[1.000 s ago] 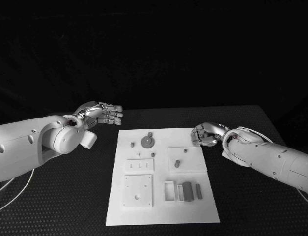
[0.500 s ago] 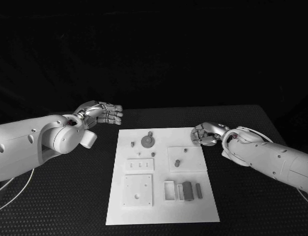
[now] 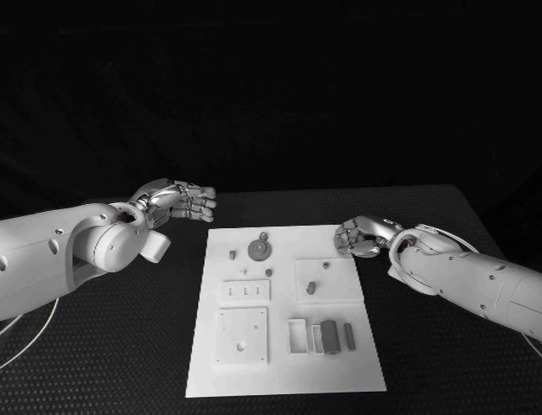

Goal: Assemble the parts on the task board

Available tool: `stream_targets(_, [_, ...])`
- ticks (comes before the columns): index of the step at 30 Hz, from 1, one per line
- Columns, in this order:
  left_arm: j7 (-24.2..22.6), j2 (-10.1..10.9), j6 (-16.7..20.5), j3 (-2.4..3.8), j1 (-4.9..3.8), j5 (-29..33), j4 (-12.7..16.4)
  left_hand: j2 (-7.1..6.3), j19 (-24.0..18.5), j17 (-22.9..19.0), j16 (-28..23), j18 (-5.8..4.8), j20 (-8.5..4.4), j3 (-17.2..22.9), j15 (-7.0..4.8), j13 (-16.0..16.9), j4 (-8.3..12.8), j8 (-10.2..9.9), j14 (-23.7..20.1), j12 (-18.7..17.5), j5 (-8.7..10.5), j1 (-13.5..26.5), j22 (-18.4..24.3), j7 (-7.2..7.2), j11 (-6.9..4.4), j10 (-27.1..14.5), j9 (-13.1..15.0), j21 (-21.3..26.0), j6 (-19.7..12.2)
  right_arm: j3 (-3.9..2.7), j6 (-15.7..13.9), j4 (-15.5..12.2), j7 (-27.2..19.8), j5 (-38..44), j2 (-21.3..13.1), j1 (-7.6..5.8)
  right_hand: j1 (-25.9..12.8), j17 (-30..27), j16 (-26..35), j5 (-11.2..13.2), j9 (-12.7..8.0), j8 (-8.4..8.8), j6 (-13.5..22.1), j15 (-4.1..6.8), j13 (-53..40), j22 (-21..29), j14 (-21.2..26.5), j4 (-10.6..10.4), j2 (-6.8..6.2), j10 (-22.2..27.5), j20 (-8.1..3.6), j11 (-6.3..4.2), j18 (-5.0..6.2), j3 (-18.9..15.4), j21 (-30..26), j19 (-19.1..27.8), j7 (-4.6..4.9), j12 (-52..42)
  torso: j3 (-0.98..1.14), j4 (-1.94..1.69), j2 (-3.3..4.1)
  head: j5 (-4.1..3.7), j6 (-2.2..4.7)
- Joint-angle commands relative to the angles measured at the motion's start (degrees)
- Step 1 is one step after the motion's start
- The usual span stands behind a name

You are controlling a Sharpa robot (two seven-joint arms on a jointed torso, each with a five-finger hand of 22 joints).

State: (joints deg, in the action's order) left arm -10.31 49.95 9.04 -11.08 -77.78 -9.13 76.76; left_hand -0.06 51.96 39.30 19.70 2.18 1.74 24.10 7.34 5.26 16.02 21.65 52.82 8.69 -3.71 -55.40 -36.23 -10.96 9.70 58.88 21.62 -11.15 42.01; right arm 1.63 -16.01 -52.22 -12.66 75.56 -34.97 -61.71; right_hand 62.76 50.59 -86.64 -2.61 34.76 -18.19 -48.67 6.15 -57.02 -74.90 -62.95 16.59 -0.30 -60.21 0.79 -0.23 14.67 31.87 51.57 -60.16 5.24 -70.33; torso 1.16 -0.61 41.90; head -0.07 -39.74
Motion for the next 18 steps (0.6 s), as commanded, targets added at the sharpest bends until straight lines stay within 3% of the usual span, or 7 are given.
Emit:
stream_targets(1, [0.6,0.0,-0.6,0.06,-0.05,-3.4,0.3,-0.37,1.2,0.7,0.5,1.16,-0.42,-0.2,-0.48,0.6,-0.1,0.7,1.2,0.9,0.34,0.3,-0.4,-0.80,-0.76,1.7,0.3,-0.5,1.5,-0.02,-2.3,-1.8,2.1,-1.8,-0.5,-0.01,0.3,0.1,-0.3,-0.2,0.1,-0.36,-10.1,0.38,0.0,-1.2,-0.2,0.0,-0.25,0.1,-0.13,-0.76,0.33,-0.4,0.3,-0.5,-0.03,-0.4,0.00,0.09,-0.03,-0.01,0.18])
stream_targets(9, [3.8,-0.5,-0.4,0.08,-0.05,-8.9,1.0,-1.01,5.5,4.3,3.8,1.50,-2.56,-0.8,-3.13,2.9,-0.8,2.6,6.3,3.8,0.44,1.6,-2.3,1.66,-3.55,7.6,0.8,-3.2,7.4,-0.53,-3.4,-7.0,5.1,-2.1,-1.5,-1.42,0.2,0.1,-0.5,-0.2,0.4,-0.57,-10.6,0.70,0.0,-1.2,-0.7,0.0,-0.64,-0.4,-0.33,-1.14,0.33,-0.5,0.7,-0.9,-0.41,-0.6,-0.16,0.41,-0.24,-0.03,0.74])
stream_targets(18, [8.9,-2.7,1.3,-0.01,-0.01,-13.0,1.4,-1.49,6.5,6.7,6.2,0.87,-4.05,-1.0,-4.15,5.0,-1.1,2.1,7.0,4.6,0.47,2.2,-4.3,2.49,-4.48,9.3,0.4,-4.6,10.0,-1.69,-3.1,-12.7,9.8,1.7,-1.9,-2.45,0.5,0.0,-0.7,-0.2,0.6,-0.68,-11.4,1.22,0.0,-1.1,-1.3,0.1,-1.29,-1.0,-0.69,-1.62,0.33,-0.4,1.1,-1.5,-0.90,-0.8,-0.61,1.00,-1.15,0.50,1.10])
